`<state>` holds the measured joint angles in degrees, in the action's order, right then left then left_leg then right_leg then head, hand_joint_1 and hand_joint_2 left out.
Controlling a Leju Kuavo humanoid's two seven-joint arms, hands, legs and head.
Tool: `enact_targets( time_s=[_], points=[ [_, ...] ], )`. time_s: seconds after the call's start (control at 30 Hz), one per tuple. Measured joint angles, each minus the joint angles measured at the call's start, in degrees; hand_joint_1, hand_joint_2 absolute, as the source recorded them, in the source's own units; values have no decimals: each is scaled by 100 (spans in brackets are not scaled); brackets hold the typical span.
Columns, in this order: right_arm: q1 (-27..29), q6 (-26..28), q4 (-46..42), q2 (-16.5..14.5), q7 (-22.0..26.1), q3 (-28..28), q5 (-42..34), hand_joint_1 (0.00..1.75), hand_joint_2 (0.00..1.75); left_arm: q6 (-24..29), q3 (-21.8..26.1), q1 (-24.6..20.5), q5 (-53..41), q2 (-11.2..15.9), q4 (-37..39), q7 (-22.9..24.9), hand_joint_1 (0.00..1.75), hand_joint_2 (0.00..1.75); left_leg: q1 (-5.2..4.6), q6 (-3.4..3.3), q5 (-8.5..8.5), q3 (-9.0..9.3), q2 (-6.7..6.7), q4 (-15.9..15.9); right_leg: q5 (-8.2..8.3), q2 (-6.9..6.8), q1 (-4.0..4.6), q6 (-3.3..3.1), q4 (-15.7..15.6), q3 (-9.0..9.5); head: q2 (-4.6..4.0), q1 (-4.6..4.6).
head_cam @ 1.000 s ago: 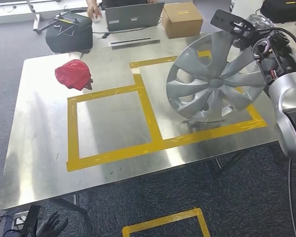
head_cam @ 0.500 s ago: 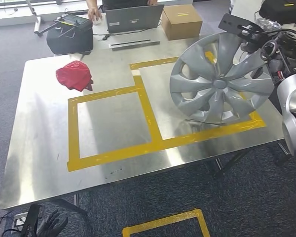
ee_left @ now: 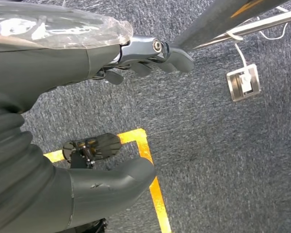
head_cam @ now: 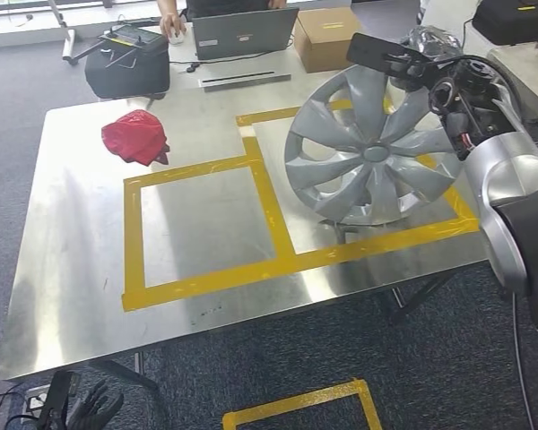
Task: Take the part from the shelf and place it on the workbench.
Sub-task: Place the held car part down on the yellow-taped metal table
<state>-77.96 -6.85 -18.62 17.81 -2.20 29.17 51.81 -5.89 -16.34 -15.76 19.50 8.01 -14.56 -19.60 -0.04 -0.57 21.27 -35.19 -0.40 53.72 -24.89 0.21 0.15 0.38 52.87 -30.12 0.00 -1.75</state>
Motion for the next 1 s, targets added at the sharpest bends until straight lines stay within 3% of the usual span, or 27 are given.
enact_targets(
  time_s=[0.33, 0.8, 0.93, 1.0],
  points=[
    [5, 101, 0, -341, 142, 21, 108, 175, 175, 23, -3, 2, 32, 2, 0, -1, 0, 175, 0, 0, 0, 0, -1, 0, 0, -1, -1, 0, -1, 0, 0, -2],
    [27, 197, 0, -481, 249, 21, 204, 175, 175, 22, -40, 2, 52, 7, 0, 0, 0, 175, -1, 0, 0, 0, -2, 0, -1, -1, -1, 1, -2, 0, 0, -2],
    [33, 222, 1, -543, 278, 22, 254, 0, 0, 22, -65, 1, 58, 8, 0, 7, 0, 175, -1, 0, 0, 0, -1, 0, -1, -1, -1, 1, -1, 0, 0, 1],
    [47, 230, 2, -574, 278, 24, 292, 0, 0, 25, -84, -1, 46, 8, 0, -12, 0, 175, 0, 0, 0, 0, -2, 0, -1, -1, -1, 1, -1, -1, 0, 1]
  ],
)
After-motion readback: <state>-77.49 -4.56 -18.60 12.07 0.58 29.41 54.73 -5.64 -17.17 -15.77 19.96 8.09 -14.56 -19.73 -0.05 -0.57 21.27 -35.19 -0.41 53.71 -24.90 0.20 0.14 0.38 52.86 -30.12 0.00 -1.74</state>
